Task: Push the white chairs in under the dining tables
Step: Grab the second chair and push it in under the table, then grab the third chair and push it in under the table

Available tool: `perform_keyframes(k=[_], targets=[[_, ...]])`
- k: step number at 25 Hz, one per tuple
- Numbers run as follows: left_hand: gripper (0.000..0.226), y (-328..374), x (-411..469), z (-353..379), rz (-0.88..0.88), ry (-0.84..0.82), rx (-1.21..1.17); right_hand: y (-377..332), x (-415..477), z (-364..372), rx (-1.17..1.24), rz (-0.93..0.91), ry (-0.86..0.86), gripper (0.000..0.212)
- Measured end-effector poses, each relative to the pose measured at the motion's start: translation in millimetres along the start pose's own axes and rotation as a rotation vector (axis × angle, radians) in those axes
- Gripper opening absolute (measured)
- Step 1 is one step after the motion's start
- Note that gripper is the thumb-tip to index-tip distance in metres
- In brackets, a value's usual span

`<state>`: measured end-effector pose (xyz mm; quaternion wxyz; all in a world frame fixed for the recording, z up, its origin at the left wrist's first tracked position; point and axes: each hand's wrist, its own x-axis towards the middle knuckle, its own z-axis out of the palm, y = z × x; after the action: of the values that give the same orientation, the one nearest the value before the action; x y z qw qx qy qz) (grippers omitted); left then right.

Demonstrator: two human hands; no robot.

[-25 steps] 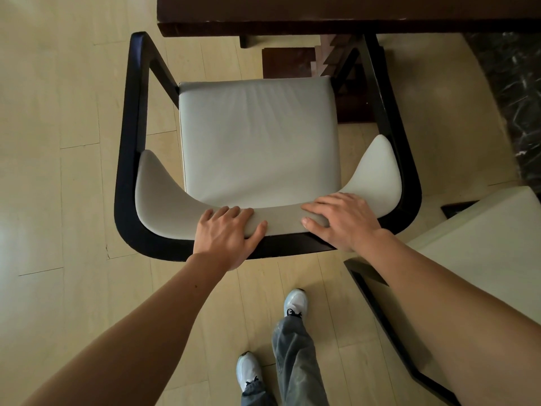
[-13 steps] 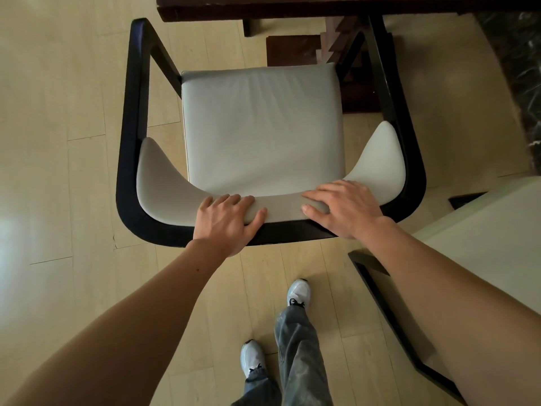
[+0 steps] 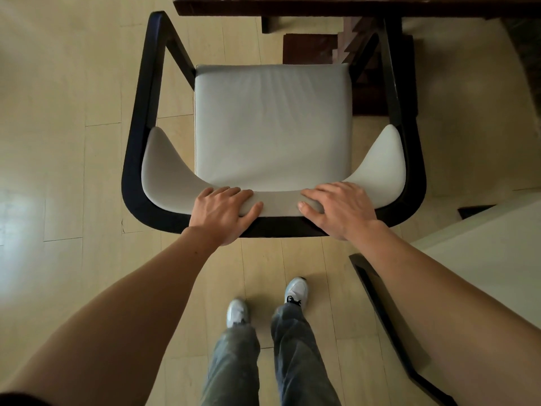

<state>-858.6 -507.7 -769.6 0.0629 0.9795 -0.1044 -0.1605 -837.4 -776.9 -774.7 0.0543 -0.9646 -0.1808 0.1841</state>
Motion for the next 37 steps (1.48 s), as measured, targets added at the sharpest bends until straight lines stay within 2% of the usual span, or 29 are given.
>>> perform_keyframes(k=[9, 12, 15, 23, 30, 34, 37], targets=[[0.07, 0.5, -5.0, -7.7, 0.051, -0.071, -0.023, -13.0, -12.2, -14.0, -0.026, 0.062, -0.079, 0.065], [0.061, -2.5, -8.9, -19.3, 0.086, -0.085, -0.023, -20.5, -22.5, -27.7, 0.004, 0.077, -0.094, 0.061], [0.056, -2.7, -9.6, -44.2, 0.131, -0.081, 0.006, -27.8, -34.3, -47.0, -0.003, 0.099, -0.105, 0.06], [0.067, 9.4, -3.7, -127.6, 0.305, -0.049, 0.071, -50.8, -67.5, -119.7, 0.043, 0.242, -0.038, 0.06], [0.079, 40.1, 8.1, -188.4, 0.518, 0.051, 0.123, -51.0, -124.3, -174.7, 0.065, 0.421, 0.077, 0.061], [0.068, 90.7, 5.6, -214.6, 0.706, 0.087, 0.129, -47.5, -174.0, -191.5, 0.1, 0.552, 0.145, 0.063], [0.078, 131.9, -5.2, -228.1, 0.814, 0.123, 0.138, -42.4, -216.5, -196.5, 0.116, 0.644, 0.186, 0.067]])
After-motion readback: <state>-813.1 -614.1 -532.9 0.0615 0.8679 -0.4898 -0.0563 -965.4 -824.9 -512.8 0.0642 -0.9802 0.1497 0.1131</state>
